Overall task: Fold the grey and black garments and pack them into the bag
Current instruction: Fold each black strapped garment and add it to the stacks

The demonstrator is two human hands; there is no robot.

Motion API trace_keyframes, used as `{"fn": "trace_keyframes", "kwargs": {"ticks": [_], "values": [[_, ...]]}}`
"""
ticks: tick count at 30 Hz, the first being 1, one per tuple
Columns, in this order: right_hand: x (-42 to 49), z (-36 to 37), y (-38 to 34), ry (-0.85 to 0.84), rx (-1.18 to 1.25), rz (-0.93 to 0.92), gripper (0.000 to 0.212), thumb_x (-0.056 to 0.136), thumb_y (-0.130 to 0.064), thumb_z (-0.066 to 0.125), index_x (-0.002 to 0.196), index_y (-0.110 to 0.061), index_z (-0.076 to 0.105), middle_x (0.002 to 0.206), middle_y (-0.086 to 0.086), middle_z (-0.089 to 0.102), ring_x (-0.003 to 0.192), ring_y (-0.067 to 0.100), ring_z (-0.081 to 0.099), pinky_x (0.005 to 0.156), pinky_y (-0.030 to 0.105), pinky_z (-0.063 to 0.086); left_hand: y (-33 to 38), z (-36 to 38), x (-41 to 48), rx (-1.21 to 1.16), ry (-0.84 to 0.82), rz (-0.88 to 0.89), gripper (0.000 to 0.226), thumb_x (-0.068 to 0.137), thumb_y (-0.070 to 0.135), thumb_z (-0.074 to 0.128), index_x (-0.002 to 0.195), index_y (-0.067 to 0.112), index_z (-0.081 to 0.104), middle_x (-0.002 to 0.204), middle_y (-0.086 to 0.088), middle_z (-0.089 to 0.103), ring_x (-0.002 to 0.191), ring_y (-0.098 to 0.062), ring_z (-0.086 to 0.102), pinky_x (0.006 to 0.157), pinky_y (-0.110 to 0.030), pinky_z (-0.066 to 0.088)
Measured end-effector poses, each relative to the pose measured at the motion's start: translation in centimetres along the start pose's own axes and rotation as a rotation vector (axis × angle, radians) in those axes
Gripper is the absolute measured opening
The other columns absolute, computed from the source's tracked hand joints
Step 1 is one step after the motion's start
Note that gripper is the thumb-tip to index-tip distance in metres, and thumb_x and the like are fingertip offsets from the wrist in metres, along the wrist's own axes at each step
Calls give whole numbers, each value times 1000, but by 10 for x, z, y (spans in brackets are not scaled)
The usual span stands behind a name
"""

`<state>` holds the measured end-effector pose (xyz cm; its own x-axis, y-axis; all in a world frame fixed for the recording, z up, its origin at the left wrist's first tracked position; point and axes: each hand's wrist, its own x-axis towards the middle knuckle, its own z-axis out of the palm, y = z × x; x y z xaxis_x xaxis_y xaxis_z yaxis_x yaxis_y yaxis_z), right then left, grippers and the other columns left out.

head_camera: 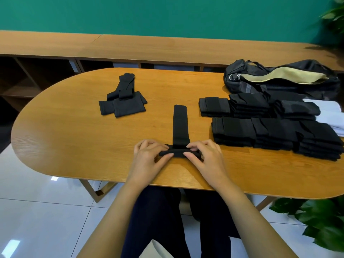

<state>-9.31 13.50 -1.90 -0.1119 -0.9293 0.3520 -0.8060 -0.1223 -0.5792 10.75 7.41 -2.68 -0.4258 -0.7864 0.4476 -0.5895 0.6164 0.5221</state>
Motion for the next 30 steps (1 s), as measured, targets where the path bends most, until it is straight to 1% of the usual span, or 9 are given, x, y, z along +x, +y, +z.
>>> {"fn": "trace_keyframes", "kwargs": {"ticks": [3,7,10,13,16,19,23,26,30], "values": [[1,-1,3,-27,-33,-44,30,85,-51,61,106,-30,64,102,-20,57,108,0,39,89,27,32,-1,-1,-1,-35,38,-38,36,89,55,49,97,27,70,100,19,64,109,-5,49,102,-34,26],[3,2,5,-50,-48,-59,14,86,-31,68,99,-25,65,103,-23,52,107,2,42,91,33,40,-2,-1,1,-93,26,-60,37,84,59,53,97,29,71,104,22,63,113,-4,48,101,-33,24],[0,1,6,-32,10,31,10,89,-31,64,100,-29,63,102,-16,48,103,6,45,86,28,40,-3,-2,2,-95,-11,-50,35,83,55,59,105,31,71,116,21,62,118,-4,45,104,-35,22],[0,0,6,-36,86,118,8,92,-37,59,99,-36,56,102,-13,46,103,11,48,85,27,42,-5,-1,0,-88,-22,-68,30,85,44,59,104,26,72,111,15,65,118,-5,45,107,-40,24],[0,-3,4,-27,121,145,14,90,-41,62,102,-38,55,100,-16,44,103,10,48,87,28,44,-4,-1,0,-84,-15,-110,25,87,40,60,97,20,72,104,14,63,112,1,41,107,-38,24],[0,-2,5,-24,79,106,18,89,-34,65,106,-30,62,100,-21,44,106,7,46,91,30,42,-2,-2,0,-91,-10,-93,11,90,35,61,89,26,67,95,19,61,105,-1,44,104,-38,26],[1,0,8,-16,58,124,24,94,-33,55,113,-23,65,105,-7,52,103,11,48,90,33,45,-2,-2,2,-85,-19,-91,19,93,45,50,81,32,59,90,18,56,99,-6,46,102,-39,30],[1,2,10,-7,53,147,25,95,-35,54,112,-20,64,98,-7,49,96,14,51,81,33,48,-4,0,2,-118,19,-128,31,92,48,51,107,25,66,93,14,60,99,-3,48,105,-41,31],[2,3,8,22,46,217,43,92,-40,59,130,-21,54,102,-6,49,99,14,51,82,28,46,-3,0,1,-180,53,-227,58,88,30,67,140,35,40,88,15,60,98,2,52,106,-29,23]]}}
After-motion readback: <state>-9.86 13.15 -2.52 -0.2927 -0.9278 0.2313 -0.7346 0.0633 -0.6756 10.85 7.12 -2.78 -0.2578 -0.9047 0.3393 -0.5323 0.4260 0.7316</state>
